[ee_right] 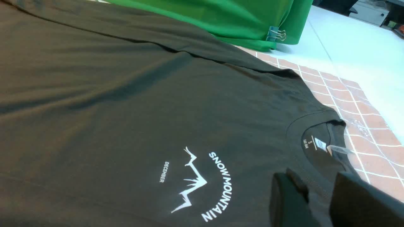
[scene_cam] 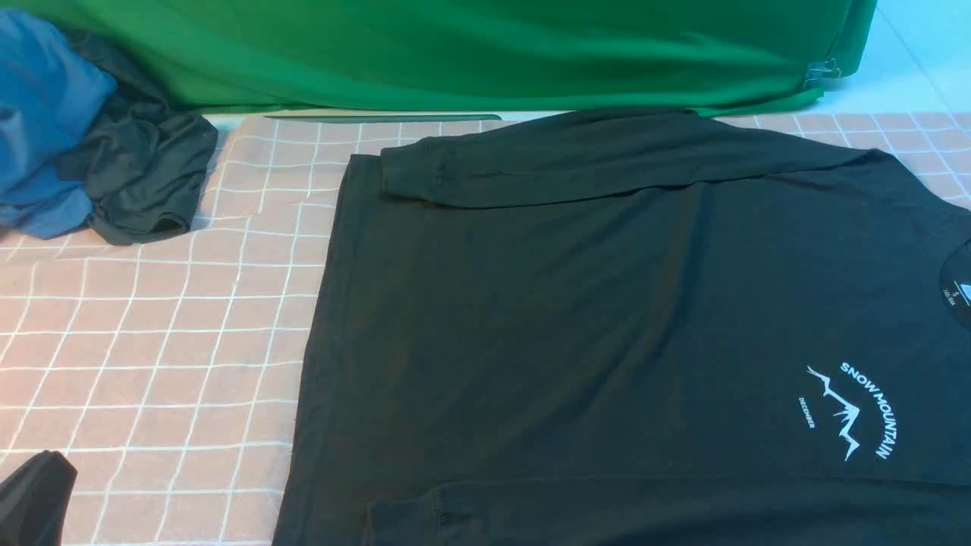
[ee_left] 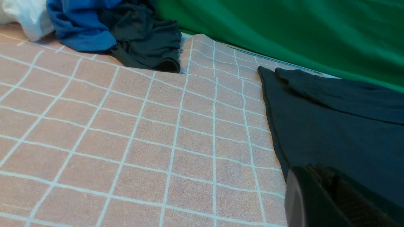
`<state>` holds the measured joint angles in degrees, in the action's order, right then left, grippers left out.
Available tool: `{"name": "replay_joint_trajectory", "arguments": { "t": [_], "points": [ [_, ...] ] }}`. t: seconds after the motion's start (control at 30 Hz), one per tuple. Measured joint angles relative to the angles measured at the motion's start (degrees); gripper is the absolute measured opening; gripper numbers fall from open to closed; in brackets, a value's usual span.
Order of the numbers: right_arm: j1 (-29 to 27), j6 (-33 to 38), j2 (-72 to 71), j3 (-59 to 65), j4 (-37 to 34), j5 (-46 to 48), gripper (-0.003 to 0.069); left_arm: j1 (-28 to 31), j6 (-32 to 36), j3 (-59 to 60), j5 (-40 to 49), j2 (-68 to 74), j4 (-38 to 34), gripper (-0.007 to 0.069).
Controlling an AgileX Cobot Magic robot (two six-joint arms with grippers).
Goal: Fold a long-sleeved shirt over a pink coffee tablecloth.
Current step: 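Grasp the left edge of the dark T-shirt lying flat on the table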
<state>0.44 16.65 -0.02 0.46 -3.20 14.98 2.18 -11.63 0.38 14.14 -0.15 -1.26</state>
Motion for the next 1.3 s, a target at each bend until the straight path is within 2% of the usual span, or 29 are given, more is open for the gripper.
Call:
{"name": "replay_joint_trajectory", "arguments": {
  "t": [0.9,0.97,1.13,1.3],
  "points": [
    [0.0,0.0,0.0,0.0,0.0,0.0,0.0247,0.0,0.0,0.0,-1.2,0.0,1.7,0.0015],
    [0.0,0.0,0.0,0.0,0.0,0.0,0.0247,0.0,-0.6,0.0,-4.0,0.0,0.3,0.0015],
    [0.0,0.0,0.0,0.0,0.0,0.0,0.0247,0.0,-8.1,0.0,-14.9,0.0,-14.4,0.0015],
    [0.0,0.0,0.0,0.0,0.0,0.0,0.0247,0.0,-10.6,0.0,-21.5,0.0,-16.9,0.0015]
  ]
}}
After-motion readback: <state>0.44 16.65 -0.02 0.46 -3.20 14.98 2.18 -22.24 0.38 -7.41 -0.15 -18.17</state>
